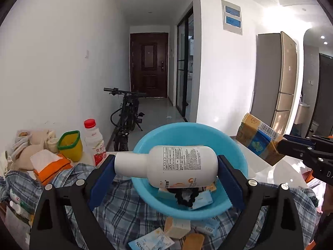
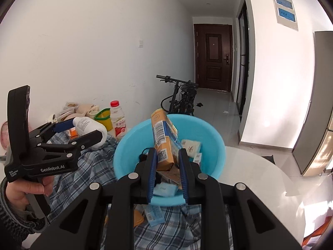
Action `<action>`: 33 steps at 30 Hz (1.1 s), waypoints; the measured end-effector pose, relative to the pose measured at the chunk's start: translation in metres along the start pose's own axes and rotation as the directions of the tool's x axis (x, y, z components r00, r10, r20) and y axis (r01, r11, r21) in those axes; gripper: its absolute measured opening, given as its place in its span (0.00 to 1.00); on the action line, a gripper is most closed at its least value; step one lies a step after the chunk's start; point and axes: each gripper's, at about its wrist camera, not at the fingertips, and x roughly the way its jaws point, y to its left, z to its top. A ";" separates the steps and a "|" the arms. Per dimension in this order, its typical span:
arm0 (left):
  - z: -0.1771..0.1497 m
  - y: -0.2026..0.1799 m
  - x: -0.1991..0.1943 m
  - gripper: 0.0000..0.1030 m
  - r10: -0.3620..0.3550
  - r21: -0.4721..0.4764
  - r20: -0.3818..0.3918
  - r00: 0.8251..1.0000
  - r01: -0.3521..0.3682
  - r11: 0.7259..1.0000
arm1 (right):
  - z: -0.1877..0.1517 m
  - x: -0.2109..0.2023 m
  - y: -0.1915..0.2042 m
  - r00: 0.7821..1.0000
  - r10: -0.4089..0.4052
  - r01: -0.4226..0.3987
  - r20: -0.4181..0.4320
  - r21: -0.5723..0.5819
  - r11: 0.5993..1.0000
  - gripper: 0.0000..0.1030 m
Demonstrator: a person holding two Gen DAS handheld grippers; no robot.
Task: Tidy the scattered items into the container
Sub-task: 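Carry the white bottle with left tool while right tool carries the Lipton box over the basin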
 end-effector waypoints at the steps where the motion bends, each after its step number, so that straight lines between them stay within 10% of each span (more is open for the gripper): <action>1: 0.009 0.002 0.015 0.92 -0.004 -0.002 -0.002 1.000 0.004 1.000 | 0.009 0.012 -0.004 1.000 -0.018 0.018 -0.008 0.008 1.000 0.19; 6: 0.048 0.018 0.092 0.92 0.023 -0.072 -0.064 0.998 -0.027 0.997 | 0.045 0.069 -0.034 0.990 -0.104 0.116 -0.093 0.132 0.984 0.19; 14: 0.093 0.032 0.178 0.92 0.026 -0.173 -0.279 0.960 -0.077 0.982 | 0.072 0.149 -0.056 0.962 -0.008 0.072 -0.272 0.229 0.971 0.19; 33: 0.074 0.016 0.186 0.92 0.049 -0.126 -0.338 0.940 -0.096 0.987 | 0.086 0.160 -0.066 0.943 -0.031 0.114 -0.332 0.233 0.966 0.19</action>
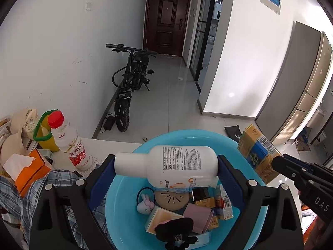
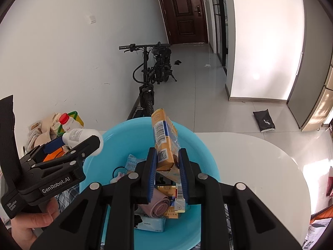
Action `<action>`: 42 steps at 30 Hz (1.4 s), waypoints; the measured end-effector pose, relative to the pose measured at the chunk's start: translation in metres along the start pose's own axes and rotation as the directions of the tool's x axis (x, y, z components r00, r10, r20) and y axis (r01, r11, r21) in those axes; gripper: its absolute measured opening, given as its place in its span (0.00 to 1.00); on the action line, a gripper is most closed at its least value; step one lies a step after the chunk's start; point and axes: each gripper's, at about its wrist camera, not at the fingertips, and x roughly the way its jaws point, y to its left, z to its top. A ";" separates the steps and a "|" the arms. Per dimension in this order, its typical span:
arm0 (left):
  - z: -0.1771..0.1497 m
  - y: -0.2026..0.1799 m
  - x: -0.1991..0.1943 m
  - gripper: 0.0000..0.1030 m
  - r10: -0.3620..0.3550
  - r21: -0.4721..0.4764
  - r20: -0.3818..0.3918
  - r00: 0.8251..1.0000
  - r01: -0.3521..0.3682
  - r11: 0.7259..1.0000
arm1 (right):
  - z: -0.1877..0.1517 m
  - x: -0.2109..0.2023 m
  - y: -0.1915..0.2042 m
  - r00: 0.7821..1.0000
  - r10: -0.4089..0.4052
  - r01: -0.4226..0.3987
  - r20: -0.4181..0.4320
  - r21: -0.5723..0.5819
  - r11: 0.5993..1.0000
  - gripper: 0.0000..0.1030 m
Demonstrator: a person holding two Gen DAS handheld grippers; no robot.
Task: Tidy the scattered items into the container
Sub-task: 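Carry the white bottle with left tool while right tool carries the Lipton box over the basin, then open left tool to drop the bottle while right tool releases the box into the basin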
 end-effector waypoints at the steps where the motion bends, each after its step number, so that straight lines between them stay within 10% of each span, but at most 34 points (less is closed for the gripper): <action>1: -0.001 -0.001 0.004 0.92 0.003 0.000 -0.018 1.000 -0.003 1.000 | 0.000 0.003 -0.001 1.000 0.002 -0.002 -0.009 0.005 1.000 0.19; 11: -0.034 0.006 0.074 0.92 0.068 -0.023 -0.406 0.911 -0.085 0.996 | -0.018 0.051 -0.004 0.964 -0.074 0.086 -0.257 0.036 0.996 0.19; 27: -0.005 0.000 0.066 0.92 0.074 0.026 -0.379 0.923 -0.069 0.997 | 0.006 0.034 -0.001 0.972 -0.076 0.080 -0.223 0.010 0.997 0.19; 32: -0.020 -0.007 0.091 0.92 0.019 0.026 -0.449 0.894 -0.008 1.000 | 0.004 0.040 -0.002 0.973 -0.056 0.063 -0.222 0.022 0.998 0.19; 37: -0.031 -0.004 0.110 0.93 0.114 0.074 -0.487 0.866 -0.090 0.993 | 0.002 0.044 -0.007 0.972 -0.059 0.066 -0.228 0.023 0.998 0.19; 42: -0.021 0.007 0.098 0.94 0.112 0.042 -0.378 0.919 -0.103 0.994 | 0.002 0.044 -0.007 0.972 -0.050 0.055 -0.228 0.017 0.998 0.19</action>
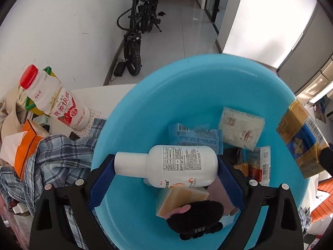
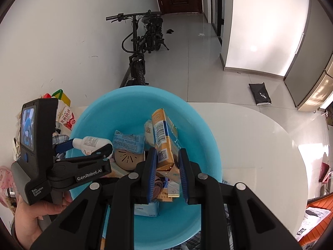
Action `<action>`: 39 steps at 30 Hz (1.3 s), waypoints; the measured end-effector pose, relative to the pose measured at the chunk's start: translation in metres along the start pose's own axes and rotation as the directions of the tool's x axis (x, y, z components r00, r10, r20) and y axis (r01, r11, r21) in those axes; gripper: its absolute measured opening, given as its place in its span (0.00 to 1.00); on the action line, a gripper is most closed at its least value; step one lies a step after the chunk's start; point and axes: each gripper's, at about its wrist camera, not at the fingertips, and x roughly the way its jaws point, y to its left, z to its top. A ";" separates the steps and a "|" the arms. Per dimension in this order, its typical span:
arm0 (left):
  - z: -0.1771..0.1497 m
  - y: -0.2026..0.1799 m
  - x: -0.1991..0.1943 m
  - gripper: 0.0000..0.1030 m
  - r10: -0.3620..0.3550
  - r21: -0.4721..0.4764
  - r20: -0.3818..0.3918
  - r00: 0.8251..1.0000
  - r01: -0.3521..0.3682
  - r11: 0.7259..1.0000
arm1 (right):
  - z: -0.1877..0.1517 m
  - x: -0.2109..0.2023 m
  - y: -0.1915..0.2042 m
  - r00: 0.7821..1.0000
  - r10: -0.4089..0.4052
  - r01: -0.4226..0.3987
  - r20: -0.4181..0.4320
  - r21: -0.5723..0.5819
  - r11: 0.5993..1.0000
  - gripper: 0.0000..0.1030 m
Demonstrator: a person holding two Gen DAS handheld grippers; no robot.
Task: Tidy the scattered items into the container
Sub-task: 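Open left tool to drop the bottle while right tool releases the box into the basin, then withdraw both open tools from the basin back over the cloth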
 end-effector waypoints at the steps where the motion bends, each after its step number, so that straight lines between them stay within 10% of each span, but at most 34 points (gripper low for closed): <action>1: 0.001 0.001 -0.004 0.96 0.002 0.002 0.026 1.000 -0.002 1.000 | 0.000 0.000 0.001 1.000 0.002 -0.002 -0.001 -0.001 1.000 0.19; 17: 0.002 0.010 -0.019 1.00 -0.028 -0.011 0.017 0.999 0.028 1.000 | 0.000 0.002 0.005 0.999 0.043 -0.043 0.025 0.005 0.999 0.21; 20: 0.003 0.013 -0.021 1.00 -0.048 -0.032 0.028 0.998 0.049 0.998 | -0.001 0.005 0.005 0.999 0.036 -0.036 0.030 0.021 0.999 0.71; 39: 0.004 0.009 -0.054 1.00 0.001 -0.024 0.064 0.998 0.001 1.000 | -0.003 -0.014 -0.007 0.999 -0.008 0.005 0.050 0.056 0.998 0.71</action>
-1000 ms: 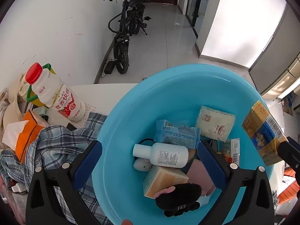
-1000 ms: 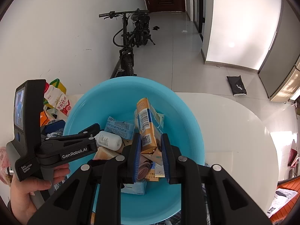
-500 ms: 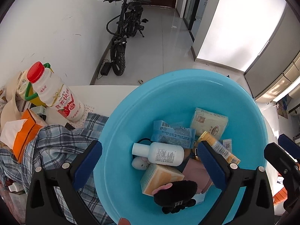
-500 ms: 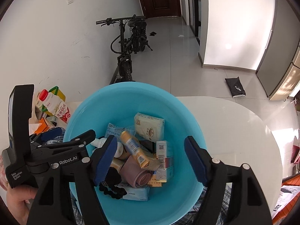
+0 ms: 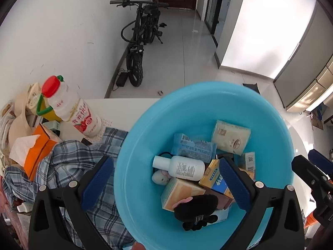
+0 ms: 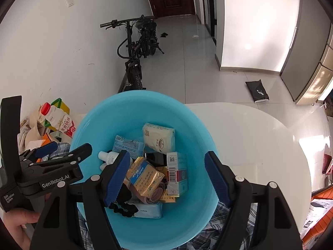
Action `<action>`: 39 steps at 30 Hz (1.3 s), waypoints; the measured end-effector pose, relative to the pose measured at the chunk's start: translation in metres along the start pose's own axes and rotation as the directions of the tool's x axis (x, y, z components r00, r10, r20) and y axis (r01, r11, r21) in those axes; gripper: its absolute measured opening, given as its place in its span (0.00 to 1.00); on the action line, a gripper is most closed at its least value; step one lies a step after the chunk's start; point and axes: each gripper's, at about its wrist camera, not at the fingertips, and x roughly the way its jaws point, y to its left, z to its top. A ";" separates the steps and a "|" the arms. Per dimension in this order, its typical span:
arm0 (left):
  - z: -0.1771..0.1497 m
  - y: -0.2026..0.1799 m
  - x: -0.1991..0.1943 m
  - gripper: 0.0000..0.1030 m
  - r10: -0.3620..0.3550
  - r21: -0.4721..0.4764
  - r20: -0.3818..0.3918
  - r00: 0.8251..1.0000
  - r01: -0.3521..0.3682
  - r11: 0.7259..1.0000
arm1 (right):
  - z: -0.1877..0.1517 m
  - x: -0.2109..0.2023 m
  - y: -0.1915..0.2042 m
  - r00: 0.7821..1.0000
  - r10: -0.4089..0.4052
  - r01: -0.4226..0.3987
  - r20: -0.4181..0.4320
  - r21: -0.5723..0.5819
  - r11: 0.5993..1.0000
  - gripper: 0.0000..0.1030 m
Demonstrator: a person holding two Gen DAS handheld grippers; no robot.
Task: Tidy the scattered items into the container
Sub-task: 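Withdraw both open tools from the basin back over the cloth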
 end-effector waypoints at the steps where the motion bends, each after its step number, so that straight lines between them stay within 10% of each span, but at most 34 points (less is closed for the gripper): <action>1: 0.003 0.001 -0.009 1.00 0.002 -0.007 0.019 1.000 -0.001 1.000 | 0.002 -0.007 0.001 1.000 0.006 -0.006 0.017 -0.002 1.000 0.71; 18: -0.010 -0.018 -0.104 1.00 -0.006 0.078 0.165 0.986 -0.007 0.997 | -0.016 -0.079 0.009 0.990 0.039 -0.033 0.137 -0.046 0.998 0.71; 27: -0.118 -0.007 -0.161 1.00 -0.092 0.203 0.309 0.947 0.028 0.979 | -0.117 -0.111 0.013 0.970 0.033 0.022 0.239 -0.226 0.974 0.71; 39: -0.278 0.003 -0.196 1.00 -0.187 0.275 0.401 0.897 0.077 0.958 | -0.248 -0.150 -0.013 0.927 0.235 -0.178 0.292 -0.209 0.962 0.72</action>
